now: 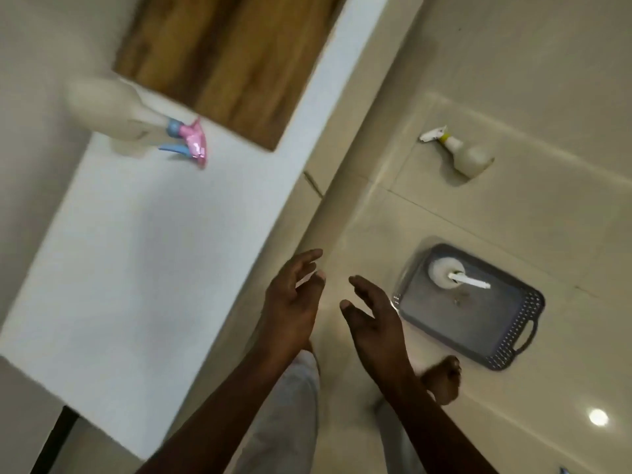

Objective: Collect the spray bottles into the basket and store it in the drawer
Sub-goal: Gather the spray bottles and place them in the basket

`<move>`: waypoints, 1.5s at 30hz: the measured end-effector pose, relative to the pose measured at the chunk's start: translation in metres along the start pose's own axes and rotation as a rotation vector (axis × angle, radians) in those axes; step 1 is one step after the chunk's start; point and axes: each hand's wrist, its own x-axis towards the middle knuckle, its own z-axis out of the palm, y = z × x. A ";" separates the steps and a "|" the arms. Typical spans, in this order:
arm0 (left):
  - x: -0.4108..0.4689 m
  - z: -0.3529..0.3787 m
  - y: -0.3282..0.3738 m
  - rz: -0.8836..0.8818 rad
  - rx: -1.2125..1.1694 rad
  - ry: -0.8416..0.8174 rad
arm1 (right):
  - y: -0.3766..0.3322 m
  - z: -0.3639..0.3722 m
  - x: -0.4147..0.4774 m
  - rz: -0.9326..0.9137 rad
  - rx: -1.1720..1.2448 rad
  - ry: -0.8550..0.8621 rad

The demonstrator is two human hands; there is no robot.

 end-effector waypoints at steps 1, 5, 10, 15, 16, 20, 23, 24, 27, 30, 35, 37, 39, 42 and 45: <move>0.004 -0.030 0.005 0.024 -0.001 0.038 | -0.024 0.021 0.001 -0.023 0.028 -0.013; 0.026 -0.092 0.019 0.094 -0.017 0.188 | -0.086 0.064 0.012 -0.058 0.111 -0.069; 0.093 -0.194 0.026 0.142 0.014 0.371 | -0.164 0.135 0.049 -0.037 0.186 -0.108; 0.168 -0.274 0.043 0.270 0.186 0.459 | -0.206 0.203 0.087 0.129 0.365 -0.163; 0.183 -0.287 0.048 0.305 0.234 0.467 | -0.212 0.218 0.094 0.183 0.454 -0.186; 0.242 -0.317 0.068 0.439 0.550 0.375 | -0.236 0.277 0.123 0.406 0.764 -0.301; 0.279 -0.320 0.078 0.366 0.640 0.209 | -0.251 0.313 0.143 0.563 0.957 -0.362; 0.288 -0.318 0.079 0.321 0.632 0.159 | -0.255 0.322 0.148 0.601 1.032 -0.357; 0.299 -0.313 0.075 0.277 0.646 0.104 | -0.264 0.340 0.159 0.653 1.199 -0.299; 0.291 -0.314 0.071 0.307 0.645 0.169 | -0.267 0.342 0.159 0.639 1.267 -0.280; 0.253 -0.306 0.065 0.310 0.495 0.213 | -0.257 0.312 0.137 0.450 1.120 -0.276; 0.231 -0.295 0.066 0.327 0.403 0.215 | -0.250 0.289 0.122 0.349 1.036 -0.252; 0.205 -0.274 0.067 0.344 0.318 0.199 | -0.241 0.261 0.105 0.248 0.936 -0.213; 0.168 -0.235 0.069 0.335 0.244 0.144 | -0.222 0.212 0.080 0.144 0.779 -0.122; 0.132 -0.186 0.071 0.308 0.188 0.074 | -0.195 0.155 0.056 0.076 0.673 -0.037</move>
